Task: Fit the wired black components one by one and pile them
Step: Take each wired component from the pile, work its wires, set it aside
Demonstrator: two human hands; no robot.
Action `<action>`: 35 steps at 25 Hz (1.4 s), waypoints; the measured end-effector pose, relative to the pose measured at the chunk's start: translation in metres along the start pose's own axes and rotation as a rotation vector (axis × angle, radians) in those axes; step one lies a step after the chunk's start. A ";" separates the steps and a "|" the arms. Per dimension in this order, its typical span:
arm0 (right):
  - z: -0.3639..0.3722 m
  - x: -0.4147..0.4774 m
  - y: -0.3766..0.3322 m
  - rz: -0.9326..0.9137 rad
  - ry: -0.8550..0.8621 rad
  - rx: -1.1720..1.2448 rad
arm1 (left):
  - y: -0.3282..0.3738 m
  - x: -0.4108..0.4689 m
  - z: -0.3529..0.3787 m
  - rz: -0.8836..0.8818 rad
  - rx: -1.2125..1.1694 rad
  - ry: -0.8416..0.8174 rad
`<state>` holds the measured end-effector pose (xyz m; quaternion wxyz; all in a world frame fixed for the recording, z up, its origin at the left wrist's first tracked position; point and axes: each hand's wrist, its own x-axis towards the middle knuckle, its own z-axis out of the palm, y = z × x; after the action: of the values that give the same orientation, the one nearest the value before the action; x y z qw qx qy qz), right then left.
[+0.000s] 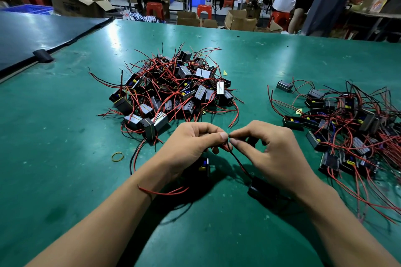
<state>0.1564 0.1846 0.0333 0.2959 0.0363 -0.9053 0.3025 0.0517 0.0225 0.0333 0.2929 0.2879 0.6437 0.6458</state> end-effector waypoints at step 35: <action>0.004 0.003 0.004 -0.062 0.090 0.064 | 0.004 0.000 -0.004 -0.019 -0.020 -0.089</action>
<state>0.1514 0.1858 0.0305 0.3443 0.0602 -0.8794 0.3233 0.0489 0.0194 0.0374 0.3303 0.3072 0.6262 0.6359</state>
